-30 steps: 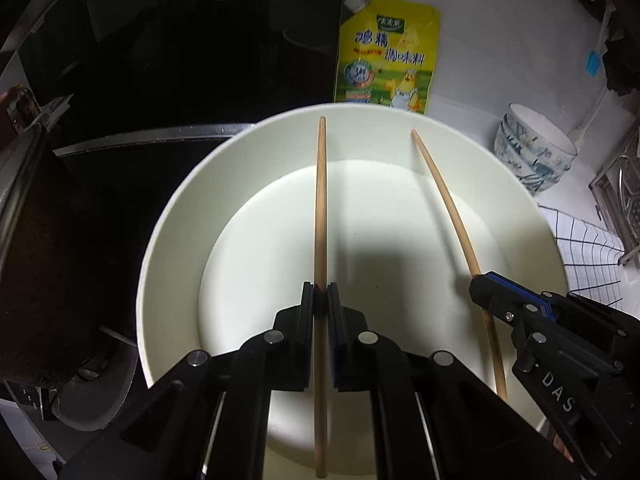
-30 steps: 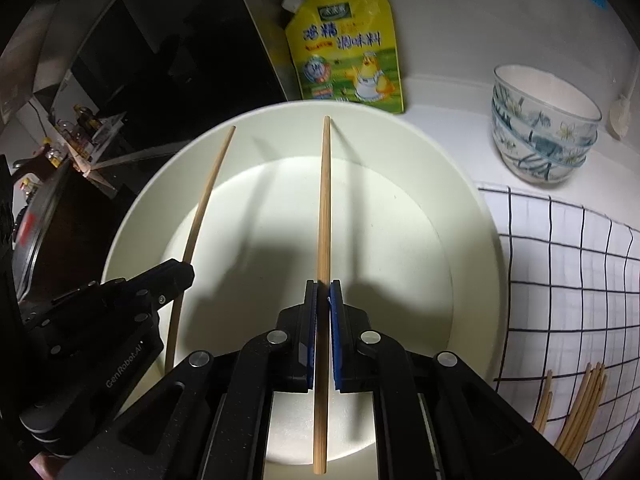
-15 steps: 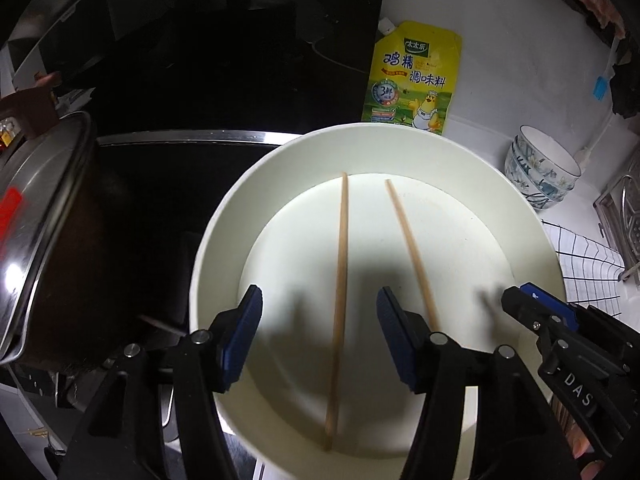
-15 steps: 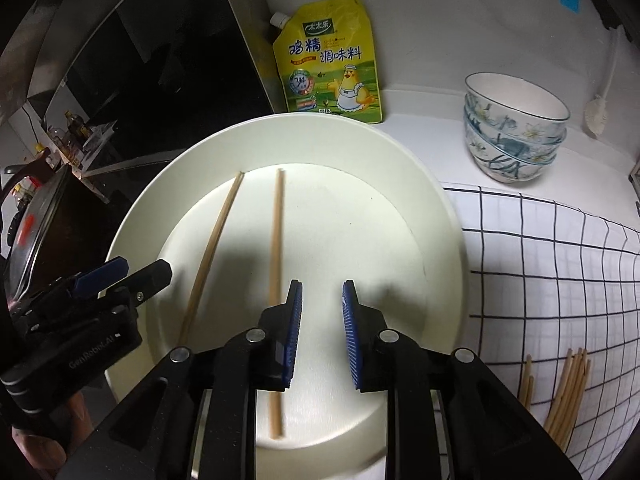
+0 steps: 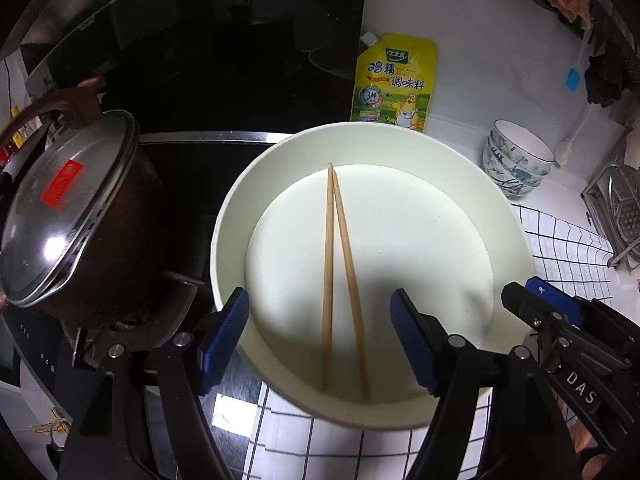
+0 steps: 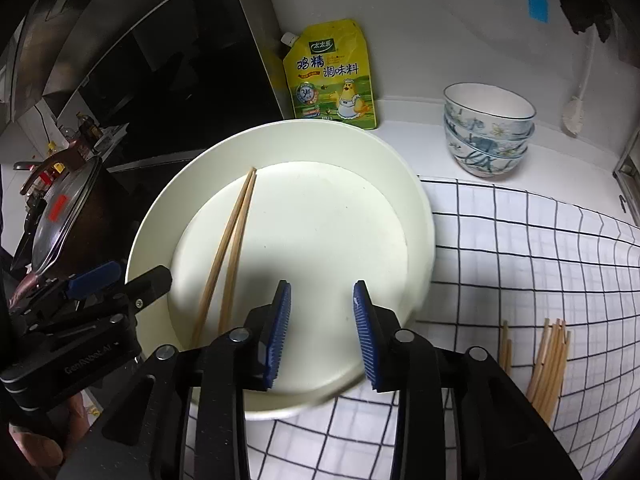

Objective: Organize utensils
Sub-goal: 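Open both grippers to drop the chopsticks into the cream basin, then move both grippers back over the remaining chopsticks on the mat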

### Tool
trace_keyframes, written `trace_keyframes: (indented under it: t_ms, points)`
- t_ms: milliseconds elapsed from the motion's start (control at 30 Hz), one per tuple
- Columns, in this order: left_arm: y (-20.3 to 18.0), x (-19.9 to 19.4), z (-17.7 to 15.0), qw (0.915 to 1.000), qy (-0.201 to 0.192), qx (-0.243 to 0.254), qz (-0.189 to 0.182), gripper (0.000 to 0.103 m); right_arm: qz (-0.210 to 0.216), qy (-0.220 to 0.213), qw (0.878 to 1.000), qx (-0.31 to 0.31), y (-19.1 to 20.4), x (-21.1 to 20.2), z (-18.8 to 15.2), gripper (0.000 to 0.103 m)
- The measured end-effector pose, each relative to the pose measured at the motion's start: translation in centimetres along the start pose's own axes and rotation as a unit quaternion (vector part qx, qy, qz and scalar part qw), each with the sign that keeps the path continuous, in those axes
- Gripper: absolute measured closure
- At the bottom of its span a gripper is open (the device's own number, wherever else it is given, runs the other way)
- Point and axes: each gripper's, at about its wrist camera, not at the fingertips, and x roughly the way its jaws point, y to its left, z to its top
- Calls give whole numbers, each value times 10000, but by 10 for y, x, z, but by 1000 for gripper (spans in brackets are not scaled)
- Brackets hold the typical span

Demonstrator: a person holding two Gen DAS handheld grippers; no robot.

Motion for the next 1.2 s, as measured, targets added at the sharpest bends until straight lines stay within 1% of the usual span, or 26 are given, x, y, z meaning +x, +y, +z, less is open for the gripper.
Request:
trace_keyframes:
  t_ms: [233,333,567,833,1067,1200]
  points:
    - [-9,-20,-8,9999,-129,106,8,28,-4,-94,10000,-13,-8,-20,-9,64]
    - [-14,-27,-10,9998,-157,117,-9,25,-9,-118,9999,1,-14,-28,-14,63]
    - [-37,-37,-11,9995,-189,239,-65,22,-55,-179,9998,117,-35,-47,-24,59]
    - [-73,-40,-19,9987,-172,451,-191,19,-176,-199,9992,292,-69,-64,-38,55]
    - [-107,-37,-30,9969,-56,651,-434,18,-446,-110,9973,569,-105,-72,-55,55]
    - [-126,-34,-34,9954,8,796,-527,18,-566,-139,9952,784,-128,-80,-65,54]
